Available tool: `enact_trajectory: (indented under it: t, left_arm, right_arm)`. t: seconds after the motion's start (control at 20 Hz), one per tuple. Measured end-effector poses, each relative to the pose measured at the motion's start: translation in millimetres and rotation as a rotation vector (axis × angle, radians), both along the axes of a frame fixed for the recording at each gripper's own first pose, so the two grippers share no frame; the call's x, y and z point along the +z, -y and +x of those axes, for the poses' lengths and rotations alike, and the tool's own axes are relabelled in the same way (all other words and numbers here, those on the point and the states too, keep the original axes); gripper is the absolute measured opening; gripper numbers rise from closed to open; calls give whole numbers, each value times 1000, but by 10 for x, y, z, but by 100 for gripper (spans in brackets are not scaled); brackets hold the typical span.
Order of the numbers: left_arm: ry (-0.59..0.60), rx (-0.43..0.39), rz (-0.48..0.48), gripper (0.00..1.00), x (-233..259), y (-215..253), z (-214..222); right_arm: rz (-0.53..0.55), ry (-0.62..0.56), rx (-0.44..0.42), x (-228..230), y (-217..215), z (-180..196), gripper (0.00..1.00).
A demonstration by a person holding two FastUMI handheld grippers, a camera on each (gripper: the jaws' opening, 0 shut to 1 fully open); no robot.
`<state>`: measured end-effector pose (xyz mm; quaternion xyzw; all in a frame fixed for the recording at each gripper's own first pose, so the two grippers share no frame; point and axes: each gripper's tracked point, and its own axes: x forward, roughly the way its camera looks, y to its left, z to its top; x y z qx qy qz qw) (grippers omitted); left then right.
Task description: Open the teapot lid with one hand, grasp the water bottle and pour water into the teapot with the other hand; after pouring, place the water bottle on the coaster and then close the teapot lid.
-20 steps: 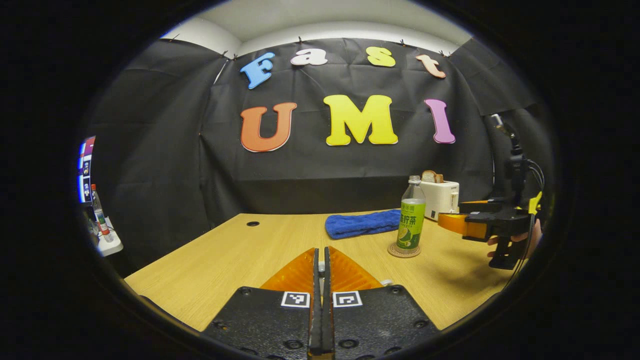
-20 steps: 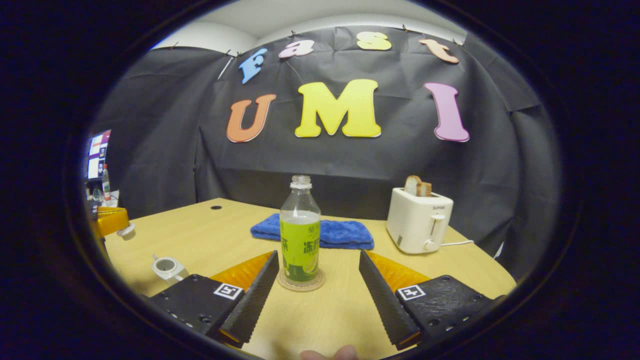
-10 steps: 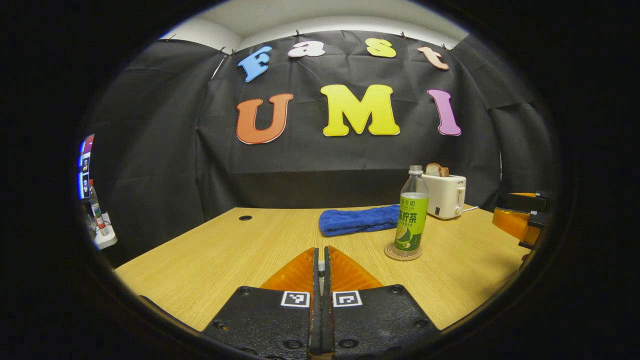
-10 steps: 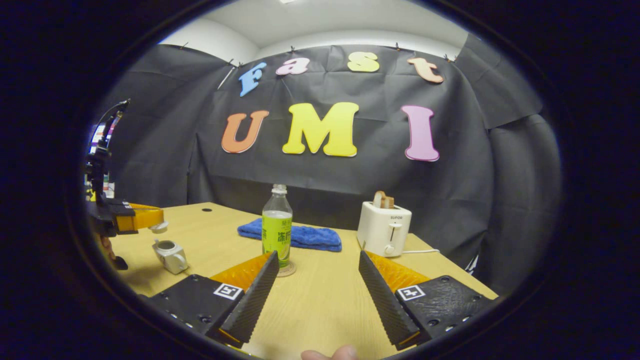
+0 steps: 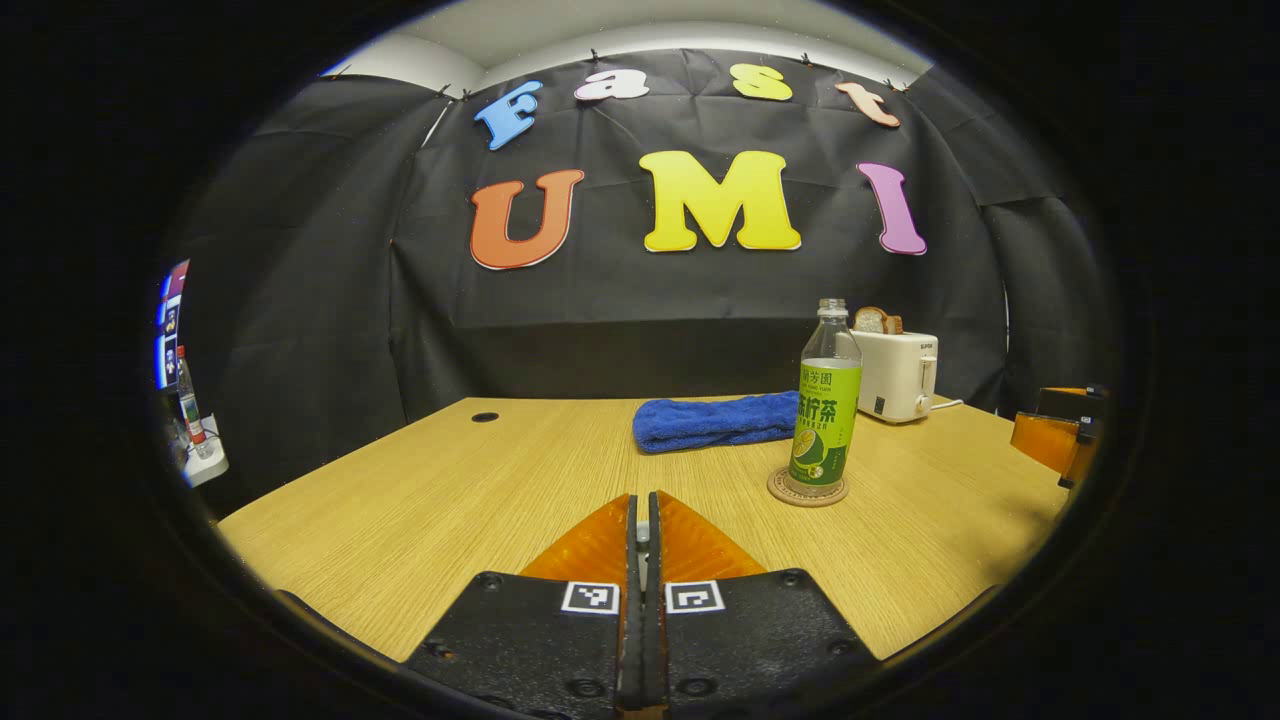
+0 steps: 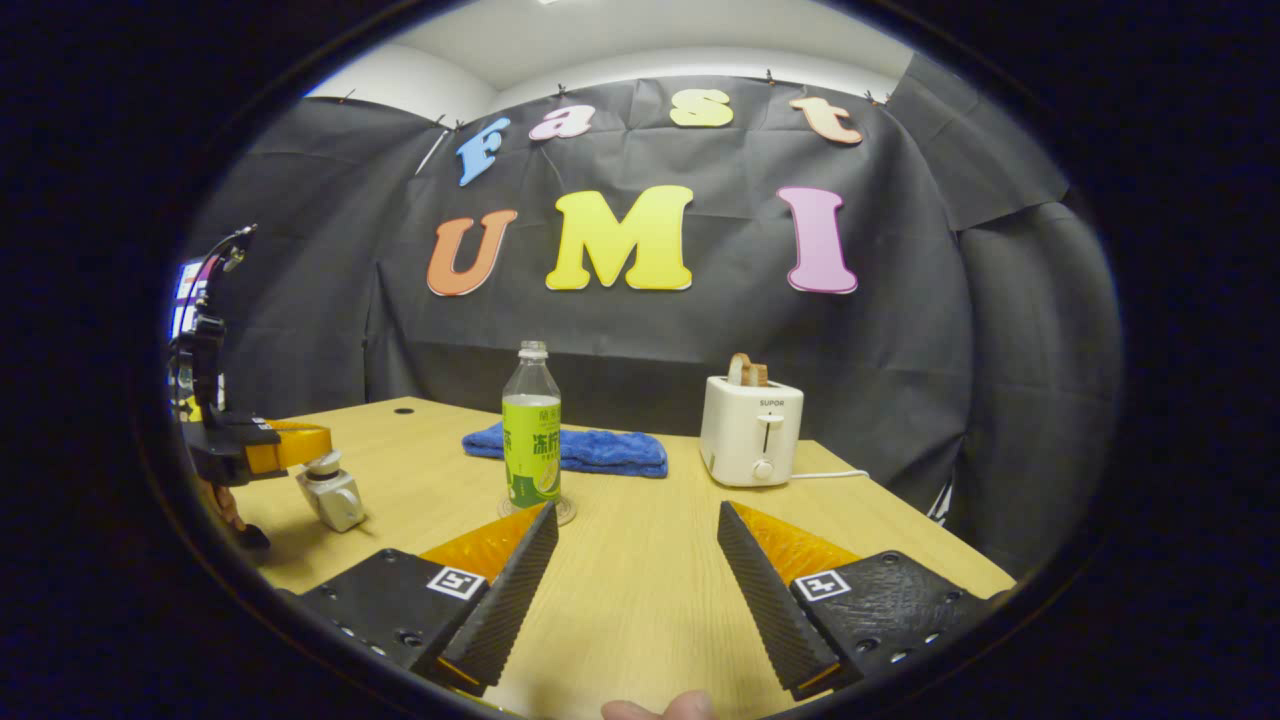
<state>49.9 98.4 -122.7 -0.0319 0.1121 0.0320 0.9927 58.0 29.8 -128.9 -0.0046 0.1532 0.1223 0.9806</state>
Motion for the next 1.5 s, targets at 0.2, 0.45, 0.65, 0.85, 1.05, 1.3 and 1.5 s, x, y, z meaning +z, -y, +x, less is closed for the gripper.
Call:
enact_trajectory:
  t: [0.2,0.45,0.65,0.85,1.05,1.3,1.5]
  left_arm:
    - [1,9,-14,3,-17,3,-2]
    - [-7,14,-17,3,-31,46,-27]
    - [-21,37,-18,4,-68,24,-55]
    - [-38,48,-39,5,-117,42,-58]
    - [-7,97,3,76,32,-54,-103]
    - [94,73,12,96,599,94,-193]
    - [162,38,16,96,972,300,-398]
  right_arm:
    - [7,5,-4,24,15,4,97]
    - [13,3,1,2,10,-19,96]
    - [28,8,8,27,6,-40,96]
    - [40,19,13,57,19,-70,96]
    - [43,25,0,60,61,-73,96]
    - [54,47,-64,199,275,-67,96]
    - [32,90,-120,486,454,-94,96]
